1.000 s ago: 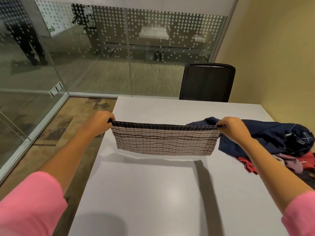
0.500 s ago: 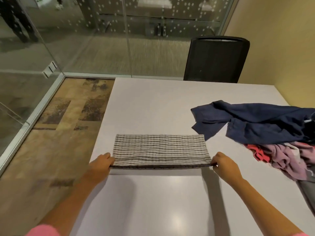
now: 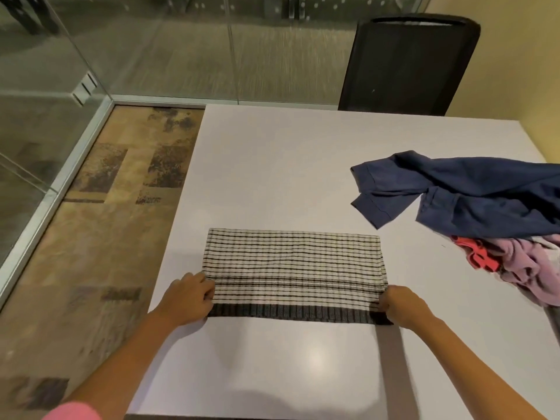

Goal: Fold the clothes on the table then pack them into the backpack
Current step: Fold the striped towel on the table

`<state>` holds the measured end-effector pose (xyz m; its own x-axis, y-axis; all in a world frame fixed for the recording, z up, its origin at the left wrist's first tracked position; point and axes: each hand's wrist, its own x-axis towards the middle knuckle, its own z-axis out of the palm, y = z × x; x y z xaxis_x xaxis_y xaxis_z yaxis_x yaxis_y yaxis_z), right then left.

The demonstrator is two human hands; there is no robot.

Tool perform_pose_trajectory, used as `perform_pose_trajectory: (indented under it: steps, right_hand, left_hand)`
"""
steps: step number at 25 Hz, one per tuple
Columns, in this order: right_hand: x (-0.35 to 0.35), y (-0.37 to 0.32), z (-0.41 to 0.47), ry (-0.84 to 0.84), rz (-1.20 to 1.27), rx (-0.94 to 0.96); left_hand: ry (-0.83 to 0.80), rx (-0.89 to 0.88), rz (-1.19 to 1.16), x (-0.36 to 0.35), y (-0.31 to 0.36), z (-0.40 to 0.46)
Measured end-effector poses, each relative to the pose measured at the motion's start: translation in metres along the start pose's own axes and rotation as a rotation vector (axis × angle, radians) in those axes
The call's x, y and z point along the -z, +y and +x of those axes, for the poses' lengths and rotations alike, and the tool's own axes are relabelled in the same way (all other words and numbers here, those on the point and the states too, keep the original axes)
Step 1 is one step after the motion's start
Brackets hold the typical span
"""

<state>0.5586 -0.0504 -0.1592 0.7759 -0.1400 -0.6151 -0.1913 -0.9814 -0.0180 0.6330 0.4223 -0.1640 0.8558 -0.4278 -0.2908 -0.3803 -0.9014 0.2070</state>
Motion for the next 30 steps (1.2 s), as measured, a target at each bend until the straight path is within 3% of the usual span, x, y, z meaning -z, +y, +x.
perform_pose_trajectory:
  steps: [2,4,7,12,18,21,27,30]
  right_hand:
    - [0.007,-0.024,0.008,0.157,0.082,-0.015]
    - [0.007,-0.055,0.017,0.418,0.245,0.081]
    - [-0.004,-0.113,0.031,0.624,0.401,0.317]
    - [-0.021,-0.185,0.045,0.508,0.733,0.389]
    - [-0.043,-0.182,0.069,0.553,0.242,0.176]
    - [-0.039,-0.150,0.077,0.536,0.207,0.024]
    - [-0.029,-0.066,0.079,0.571,0.247,-0.237]
    - [-0.022,-0.076,0.077,0.587,0.257,-0.188]
  left_hand:
    - [0.179,-0.046,-0.083,-0.004,0.016,0.016]
    - [0.311,-0.098,-0.097,-0.011,0.043,0.036]
    - [0.337,-0.204,-0.087,-0.034,0.093,0.065]
    - [0.200,-0.241,-0.100,-0.065,0.129,0.100]
    - [0.207,-0.066,-0.028,-0.074,0.122,0.105]
    - [0.248,0.082,0.011,-0.072,0.100,0.108]
    - [0.323,0.584,-0.105,-0.057,0.008,0.085]
    - [0.391,0.549,-0.106,-0.048,0.018,0.084]
